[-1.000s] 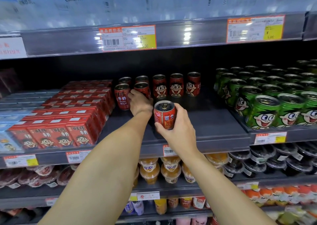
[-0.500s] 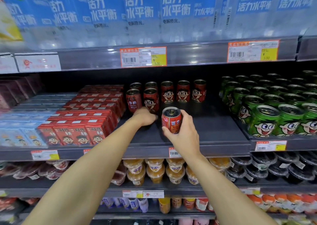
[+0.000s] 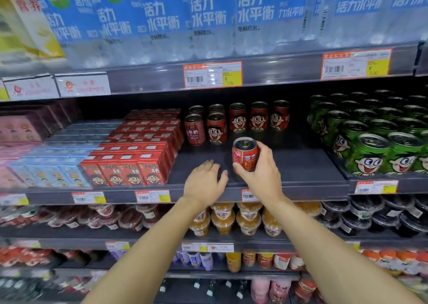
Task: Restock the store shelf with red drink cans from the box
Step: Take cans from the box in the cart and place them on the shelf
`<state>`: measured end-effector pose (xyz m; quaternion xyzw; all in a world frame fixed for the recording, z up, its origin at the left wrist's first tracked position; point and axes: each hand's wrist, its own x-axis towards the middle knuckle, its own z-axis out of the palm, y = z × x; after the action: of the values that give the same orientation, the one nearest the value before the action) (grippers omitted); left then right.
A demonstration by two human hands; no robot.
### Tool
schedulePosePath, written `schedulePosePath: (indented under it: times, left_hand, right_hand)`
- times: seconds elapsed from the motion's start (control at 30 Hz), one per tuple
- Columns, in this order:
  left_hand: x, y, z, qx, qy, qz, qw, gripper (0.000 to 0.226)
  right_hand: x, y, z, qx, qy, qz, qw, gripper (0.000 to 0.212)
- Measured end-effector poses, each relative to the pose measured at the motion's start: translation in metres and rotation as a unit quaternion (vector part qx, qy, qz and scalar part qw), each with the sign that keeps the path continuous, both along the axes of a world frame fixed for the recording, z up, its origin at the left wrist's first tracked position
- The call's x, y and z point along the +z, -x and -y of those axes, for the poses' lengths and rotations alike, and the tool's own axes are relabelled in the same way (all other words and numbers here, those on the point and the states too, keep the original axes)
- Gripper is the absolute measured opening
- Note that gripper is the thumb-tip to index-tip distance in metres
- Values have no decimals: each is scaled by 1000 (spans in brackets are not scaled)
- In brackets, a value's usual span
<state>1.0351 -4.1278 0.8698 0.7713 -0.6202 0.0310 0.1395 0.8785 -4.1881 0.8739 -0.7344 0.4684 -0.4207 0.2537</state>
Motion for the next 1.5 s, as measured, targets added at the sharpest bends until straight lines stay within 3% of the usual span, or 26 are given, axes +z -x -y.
schedulePosePath:
  times: [0.5,1.5]
  left_hand:
    - [-2,6,-4,32,58,-13,998,48]
    - [-10,2,-4,19,98,-17,995,49]
  right_hand:
    - [7,-3,-4,-21,0,-16,1000,78]
    - [21,-70,121,-27,-66,18,997,72]
